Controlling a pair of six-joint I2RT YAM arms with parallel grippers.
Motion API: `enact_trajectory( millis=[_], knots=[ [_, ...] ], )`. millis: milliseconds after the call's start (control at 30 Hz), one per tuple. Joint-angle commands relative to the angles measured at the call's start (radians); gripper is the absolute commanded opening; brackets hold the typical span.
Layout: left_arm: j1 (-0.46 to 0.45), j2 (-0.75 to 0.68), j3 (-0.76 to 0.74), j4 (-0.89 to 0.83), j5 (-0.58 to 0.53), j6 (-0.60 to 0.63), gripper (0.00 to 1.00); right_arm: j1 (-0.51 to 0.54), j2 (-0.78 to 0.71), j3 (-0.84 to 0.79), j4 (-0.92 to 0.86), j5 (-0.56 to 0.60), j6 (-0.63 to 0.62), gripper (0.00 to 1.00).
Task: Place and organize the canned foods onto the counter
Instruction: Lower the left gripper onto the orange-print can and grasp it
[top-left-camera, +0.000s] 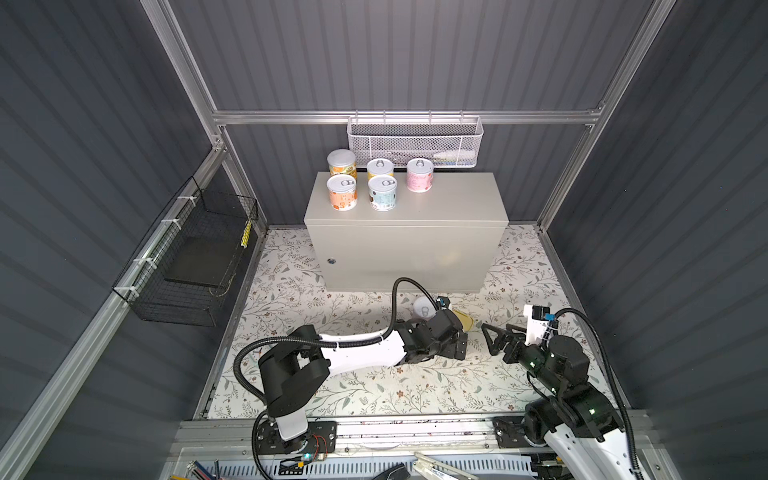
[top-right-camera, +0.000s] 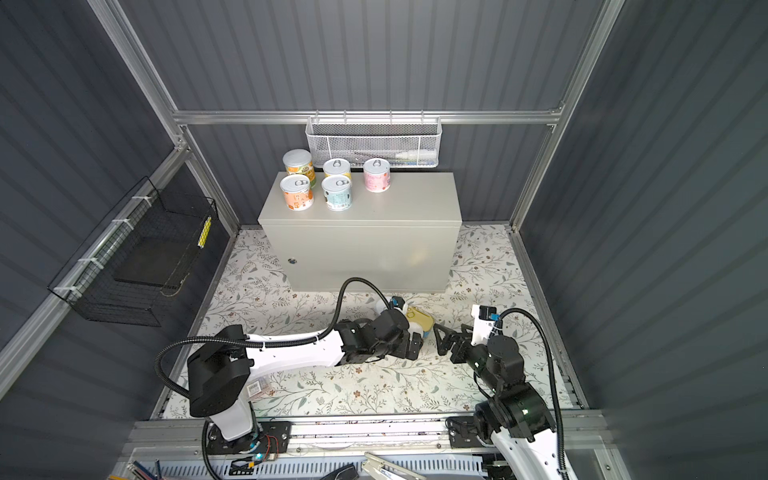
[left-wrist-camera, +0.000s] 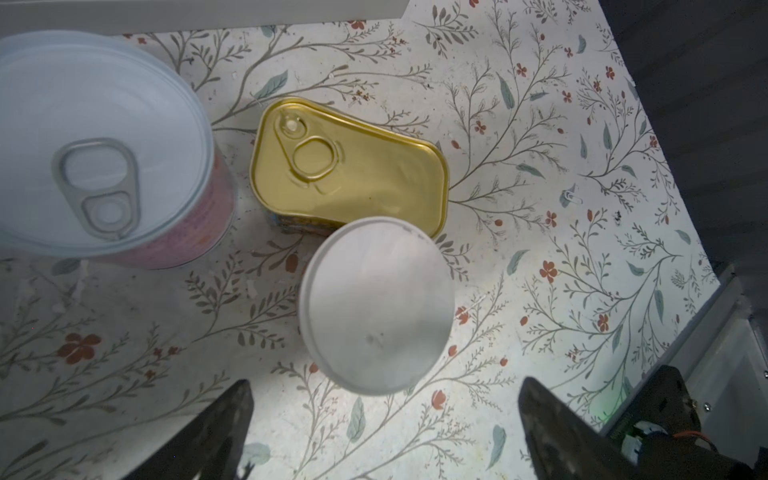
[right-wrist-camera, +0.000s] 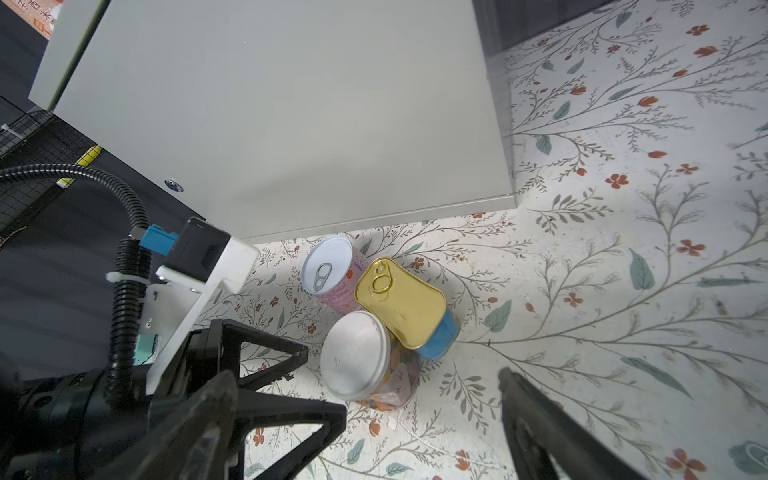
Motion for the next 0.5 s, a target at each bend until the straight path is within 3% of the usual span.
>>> enact_trajectory(
  millis=[0, 467],
  knots=[
    [-0.005, 0.021, 0.028, 0.025, -0.052, 0.018, 1.0, -0.002, -0.011, 0.007, -0.016, 0.005, 0.003, 0.99],
    [-0.005, 0.146, 0.146, -0.011, -0.078, 0.105, 0.95, -0.002, -0.066, 0.007, -0.04, 0.068, 0.015, 0.99]
  ],
)
